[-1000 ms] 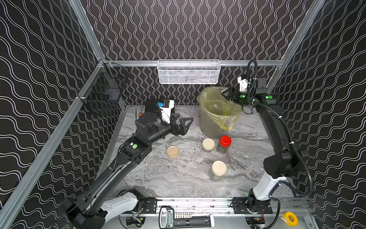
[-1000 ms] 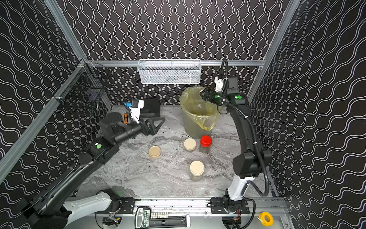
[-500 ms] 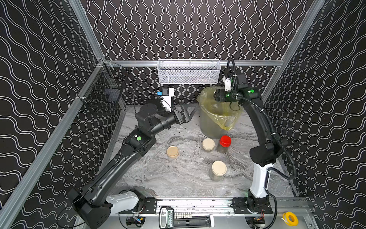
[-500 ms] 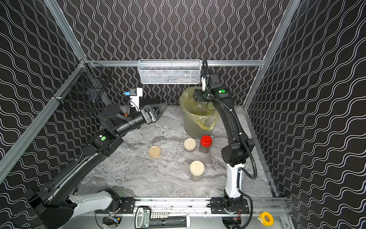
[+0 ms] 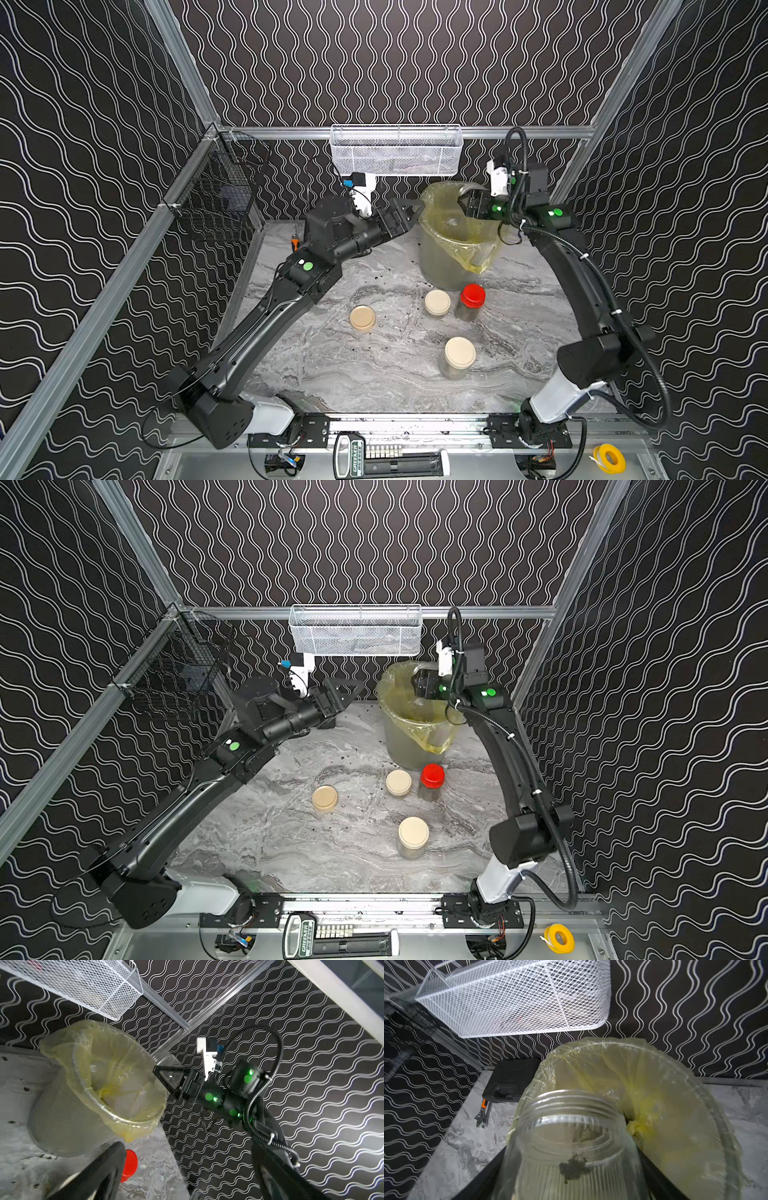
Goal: Empty moldy tea leaves from jars
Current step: Pour the moldy tea leaves from the jar into the trash bin.
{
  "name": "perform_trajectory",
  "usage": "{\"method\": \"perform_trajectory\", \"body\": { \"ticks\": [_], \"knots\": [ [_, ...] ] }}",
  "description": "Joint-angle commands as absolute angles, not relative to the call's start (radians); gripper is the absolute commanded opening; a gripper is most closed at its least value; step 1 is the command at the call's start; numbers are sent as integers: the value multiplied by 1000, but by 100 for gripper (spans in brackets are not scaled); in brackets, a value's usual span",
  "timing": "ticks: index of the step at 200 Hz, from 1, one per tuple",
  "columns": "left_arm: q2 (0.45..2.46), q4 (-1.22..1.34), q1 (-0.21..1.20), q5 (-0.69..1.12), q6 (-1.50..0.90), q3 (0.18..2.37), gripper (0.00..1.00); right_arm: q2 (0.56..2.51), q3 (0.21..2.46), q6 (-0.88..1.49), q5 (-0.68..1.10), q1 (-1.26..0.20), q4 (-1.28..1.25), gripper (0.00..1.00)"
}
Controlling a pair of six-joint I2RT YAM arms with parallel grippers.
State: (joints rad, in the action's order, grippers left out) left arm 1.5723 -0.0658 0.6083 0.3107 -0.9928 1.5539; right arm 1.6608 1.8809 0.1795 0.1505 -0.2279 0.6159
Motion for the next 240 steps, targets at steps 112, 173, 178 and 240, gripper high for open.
{"method": "perform_trajectory", "body": {
  "ticks": [112,173,178,240],
  "knots": [
    [1933,-39,660,293,-1306,1933,99,1384,1504,90,545,-215,46,0],
    [1994,51,702,319,-1318,1970,99,1387,1513,83,640,-216,36,0],
    [1996,50,705,318,-1314,1971,99,1388,1513,83,643,-215,35,0],
    [2008,31,719,335,-1323,1951,99,1366,1492,63,622,-216,3,0]
  ]
}}
